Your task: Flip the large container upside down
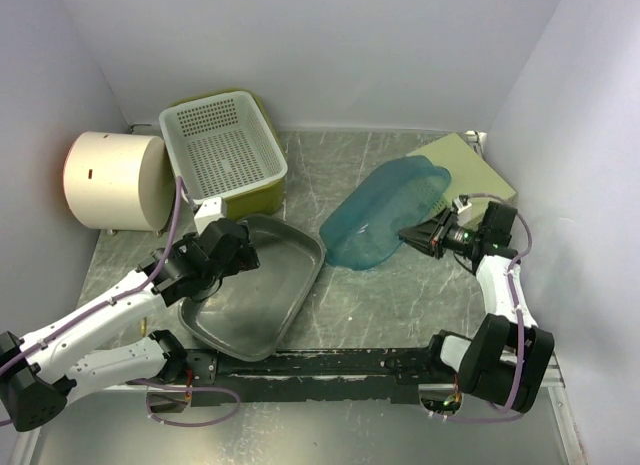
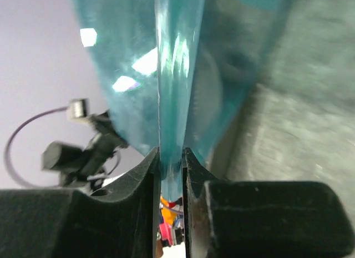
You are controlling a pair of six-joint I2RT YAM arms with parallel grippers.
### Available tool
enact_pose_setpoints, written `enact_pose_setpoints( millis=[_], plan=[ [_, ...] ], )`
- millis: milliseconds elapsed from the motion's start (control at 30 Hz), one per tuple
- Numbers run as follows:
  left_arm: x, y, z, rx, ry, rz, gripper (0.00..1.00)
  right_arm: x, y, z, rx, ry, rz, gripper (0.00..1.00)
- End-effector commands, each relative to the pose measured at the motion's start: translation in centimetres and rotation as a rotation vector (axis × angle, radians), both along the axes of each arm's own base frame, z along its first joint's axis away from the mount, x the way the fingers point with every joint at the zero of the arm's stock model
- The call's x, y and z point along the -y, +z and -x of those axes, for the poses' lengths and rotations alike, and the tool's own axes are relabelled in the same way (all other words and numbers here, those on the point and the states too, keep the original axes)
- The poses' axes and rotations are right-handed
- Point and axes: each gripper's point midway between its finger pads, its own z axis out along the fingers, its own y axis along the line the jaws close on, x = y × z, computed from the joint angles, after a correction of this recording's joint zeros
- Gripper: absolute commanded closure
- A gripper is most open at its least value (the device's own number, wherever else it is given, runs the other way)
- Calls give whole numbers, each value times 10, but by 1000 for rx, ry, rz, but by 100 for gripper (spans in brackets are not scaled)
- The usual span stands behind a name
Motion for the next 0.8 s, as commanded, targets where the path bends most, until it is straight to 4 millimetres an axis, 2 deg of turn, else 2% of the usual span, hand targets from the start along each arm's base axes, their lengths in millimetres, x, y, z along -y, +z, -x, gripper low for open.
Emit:
enact_pose_setpoints(
  millis=[0,133,267,367,500,567,667,767],
  plan=[
    [12,25,-13,65,-24,40,0,19,-70,32,-230,-79,235,81],
    [18,28,-16,76,-54,42,1,38,-83,42,-293,-154,359,65],
    [29,27,-18,68,-99,50,1,50,-75,41,-284,-212,442,45],
    [37,26,-20,62,-132,53,0,59,-71,42,-292,-239,502,35],
    [45,25,-21,59,-171,60,1,66,-70,43,-292,-254,556,29],
    [49,23,-21,56,-186,64,0,62,-72,46,-288,-248,542,28],
    [53,21,-21,51,-205,68,0,60,-82,52,-296,-252,540,28],
    [58,17,-22,45,-228,72,0,58,-90,45,-270,-251,517,25]
  ],
)
